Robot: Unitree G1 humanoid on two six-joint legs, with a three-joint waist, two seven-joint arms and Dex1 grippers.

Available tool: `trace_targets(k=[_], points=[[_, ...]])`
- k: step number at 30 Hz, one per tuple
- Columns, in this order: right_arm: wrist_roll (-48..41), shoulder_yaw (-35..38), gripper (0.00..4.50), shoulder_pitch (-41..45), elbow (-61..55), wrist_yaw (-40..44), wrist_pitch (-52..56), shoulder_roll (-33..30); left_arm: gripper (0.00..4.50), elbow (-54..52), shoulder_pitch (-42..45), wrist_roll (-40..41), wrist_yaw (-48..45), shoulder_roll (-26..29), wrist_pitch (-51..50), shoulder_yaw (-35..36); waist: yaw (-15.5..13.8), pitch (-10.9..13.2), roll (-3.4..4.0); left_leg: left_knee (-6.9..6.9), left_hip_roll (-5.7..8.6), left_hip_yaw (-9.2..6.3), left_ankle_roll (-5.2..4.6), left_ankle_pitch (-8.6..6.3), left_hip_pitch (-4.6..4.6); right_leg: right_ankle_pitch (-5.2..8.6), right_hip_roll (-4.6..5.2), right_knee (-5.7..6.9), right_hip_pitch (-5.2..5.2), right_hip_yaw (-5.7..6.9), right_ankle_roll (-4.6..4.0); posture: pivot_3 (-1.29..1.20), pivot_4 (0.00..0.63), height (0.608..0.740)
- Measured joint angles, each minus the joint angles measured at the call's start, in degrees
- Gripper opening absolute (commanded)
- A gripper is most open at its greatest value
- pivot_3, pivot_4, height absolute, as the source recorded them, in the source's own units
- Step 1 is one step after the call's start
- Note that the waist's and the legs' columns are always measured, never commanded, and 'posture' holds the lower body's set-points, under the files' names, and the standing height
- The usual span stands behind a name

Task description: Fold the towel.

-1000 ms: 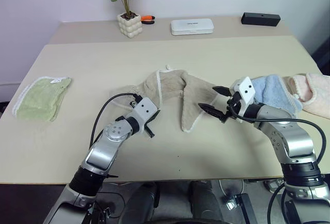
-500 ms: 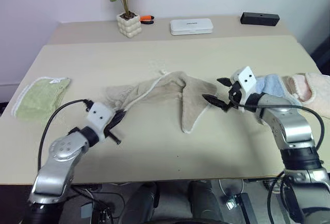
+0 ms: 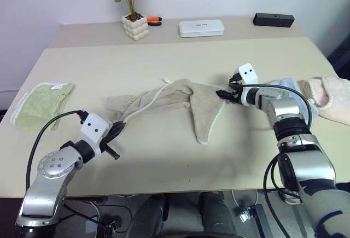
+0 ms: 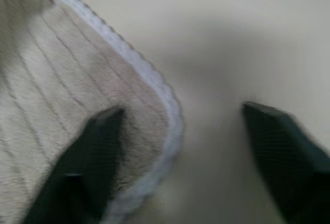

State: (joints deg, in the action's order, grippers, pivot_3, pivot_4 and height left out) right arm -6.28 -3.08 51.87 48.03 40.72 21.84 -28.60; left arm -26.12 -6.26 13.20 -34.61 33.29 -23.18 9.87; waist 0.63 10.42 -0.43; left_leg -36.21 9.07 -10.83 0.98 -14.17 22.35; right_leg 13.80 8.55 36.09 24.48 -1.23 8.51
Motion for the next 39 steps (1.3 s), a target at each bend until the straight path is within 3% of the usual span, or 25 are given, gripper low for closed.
trace_targets(k=[4, 11, 17, 20, 24, 27, 31, 35, 39], points=[[0.54, -0.47, 0.07, 0.41, 1.2, 3.27, -1.64, 0.06, 0.0, 0.0, -0.03, 0.01, 0.05, -0.24, 0.0, -0.02, 0.15, -0.02, 0.01, -0.01, 0.0, 0.01, 0.0, 0.0, 0.0, 0.0, 0.0, 0.0, 0.0, 0.0, 0.0, 0.0, 0.15, 0.74], [3.88, -2.34, 0.02, 0.38, 1.02, 5.22, -5.98, -0.92, 0.0, 0.25, -0.06, 0.04, 0.23, -0.26, -0.03, 0.03, 0.06, -0.02, 0.01, 0.0, 0.01, 0.0, 0.0, 0.0, 0.0, 0.0, 0.01, 0.0, 0.0, 0.0, 0.0, 0.0, 0.15, 0.74], [8.46, -3.17, 0.02, 0.57, 1.45, 1.41, -12.6, -4.09, 0.0, 5.45, 5.59, -0.43, 1.74, -0.05, 1.75, 0.36, 0.2, -0.01, 0.02, 0.01, 0.02, 0.02, 0.01, 0.0, 0.0, 0.0, 0.01, 0.0, 0.02, -0.01, 0.01, 0.0, 0.15, 0.74], [10.37, -3.0, 0.02, 5.81, 4.63, -2.01, -18.12, -5.27, 0.0, 22.11, 26.75, -3.68, 7.53, -1.34, 5.07, 0.04, -0.24, 0.27, 0.04, -0.08, 0.0, -0.16, 0.35, 0.24, 0.42, -0.34, -0.11, 0.07, 0.35, 0.29, -0.13, 0.0, 0.15, 0.74], [10.51, -0.55, 0.02, 18.97, 4.5, -5.79, -25.41, -7.76, 0.0, 41.04, 54.18, -4.4, 14.95, -1.52, 13.72, 2.77, 0.47, 0.27, -0.02, -0.34, -0.03, -0.19, 0.38, 0.28, 0.98, -0.44, -0.08, 0.05, 0.86, 0.27, -0.05, 0.0, 0.15, 0.74], [9.19, 2.07, 0.02, 23.27, 0.5, -5.56, -27.95, -9.79, 0.0, 46.62, 61.8, -3.0, 15.67, 1.17, 18.2, 6.17, 1.93, 0.01, -0.05, -0.25, -0.04, 0.03, -0.01, 0.03, 0.96, -0.44, 0.05, 0.02, 0.91, 0.34, -0.02, 0.0, 0.15, 0.74], [4.63, 4.1, 0.02, 16.61, -8.8, 0.84, -25.48, -10.76, 0.0, 45.62, 55.41, 1.35, 9.36, 2.71, 18.2, 8.29, 3.39, -0.05, -0.07, -0.31, 0.05, 0.17, -0.35, -0.2, 0.94, -0.51, 0.14, -0.07, 0.92, 0.33, 0.1, 0.0, 0.15, 0.74], [-4.03, 4.72, 0.02, 0.19, -26.67, 9.98, -16.03, -11.21, 0.0, 35.38, 38.24, 7.99, 1.37, 4.83, 12.25, 10.36, 3.7, 0.01, -0.02, -0.57, 0.02, 0.14, -0.33, -0.22, 1.05, -0.53, 0.06, 0.01, 1.06, 0.29, 0.13, 0.0, 0.15, 0.74], [-9.05, 4.69, 0.02, -15.57, -41.74, 16.13, -6.5, -15.93, 0.0, 23.14, 20.58, 12.55, -3.73, 7.32, 6.33, 13.87, 2.66, 0.04, 0.04, -0.91, 0.03, 0.2, -0.29, -0.27, 1.04, -0.53, 0.03, 0.06, 0.98, 0.2, 0.12, 0.0, 0.15, 0.74]])
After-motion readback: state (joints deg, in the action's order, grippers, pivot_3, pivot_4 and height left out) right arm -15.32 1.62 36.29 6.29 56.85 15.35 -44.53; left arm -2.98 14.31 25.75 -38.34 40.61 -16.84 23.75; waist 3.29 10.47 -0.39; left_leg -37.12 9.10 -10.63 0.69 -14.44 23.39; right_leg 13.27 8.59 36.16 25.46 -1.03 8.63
